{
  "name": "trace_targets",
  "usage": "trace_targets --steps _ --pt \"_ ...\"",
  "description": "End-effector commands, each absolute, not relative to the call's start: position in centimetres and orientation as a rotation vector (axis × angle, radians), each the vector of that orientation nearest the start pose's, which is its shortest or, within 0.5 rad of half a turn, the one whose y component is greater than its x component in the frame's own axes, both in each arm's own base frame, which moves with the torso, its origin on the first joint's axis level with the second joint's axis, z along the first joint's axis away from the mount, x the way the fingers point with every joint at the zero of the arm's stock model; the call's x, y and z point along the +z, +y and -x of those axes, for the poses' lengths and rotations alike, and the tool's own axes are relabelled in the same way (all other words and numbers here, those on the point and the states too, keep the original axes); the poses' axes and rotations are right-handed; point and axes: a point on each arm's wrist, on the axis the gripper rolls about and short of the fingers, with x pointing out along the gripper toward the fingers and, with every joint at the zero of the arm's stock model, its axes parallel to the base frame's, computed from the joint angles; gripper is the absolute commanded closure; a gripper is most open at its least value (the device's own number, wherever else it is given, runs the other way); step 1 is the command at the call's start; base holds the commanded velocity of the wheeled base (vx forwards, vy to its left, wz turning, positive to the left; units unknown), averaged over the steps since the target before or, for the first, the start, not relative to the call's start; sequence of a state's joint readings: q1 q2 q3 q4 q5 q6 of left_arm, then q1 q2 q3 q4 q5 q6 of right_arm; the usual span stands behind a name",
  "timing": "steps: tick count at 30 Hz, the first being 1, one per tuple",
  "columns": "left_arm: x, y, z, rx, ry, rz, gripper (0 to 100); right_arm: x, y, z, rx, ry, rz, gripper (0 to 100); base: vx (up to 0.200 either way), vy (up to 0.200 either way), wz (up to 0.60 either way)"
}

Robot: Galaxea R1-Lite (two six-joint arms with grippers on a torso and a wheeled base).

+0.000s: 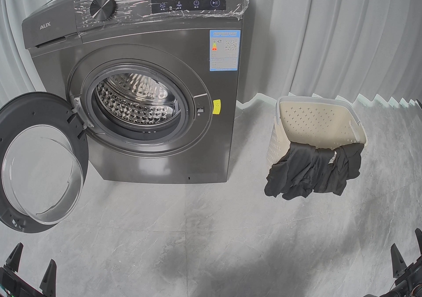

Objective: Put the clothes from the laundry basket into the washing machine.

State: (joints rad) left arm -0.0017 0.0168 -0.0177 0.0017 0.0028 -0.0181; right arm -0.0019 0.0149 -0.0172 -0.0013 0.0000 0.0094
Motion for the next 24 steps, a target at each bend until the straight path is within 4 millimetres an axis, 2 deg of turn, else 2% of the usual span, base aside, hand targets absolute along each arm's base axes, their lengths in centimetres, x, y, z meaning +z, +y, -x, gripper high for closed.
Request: trace_targets --steps 1,20,24 --pt "7.53 0.01 2.28 0.002 0.002 0.018 0 7.56 0.00 2.28 -0.002 -0.002 -0.009 0 0.000 -0.200 0.00" --pt "7.57 0.01 2.29 0.002 0.000 0.021 0 7.56 0.00 2.28 -0.002 -0.002 -0.009 0 0.000 -0.200 0.00" --pt "7.57 0.01 2.29 0.002 0.000 0.020 0 7.56 0.00 2.28 -0.002 -0.002 -0.009 0 0.000 0.000 0.00"
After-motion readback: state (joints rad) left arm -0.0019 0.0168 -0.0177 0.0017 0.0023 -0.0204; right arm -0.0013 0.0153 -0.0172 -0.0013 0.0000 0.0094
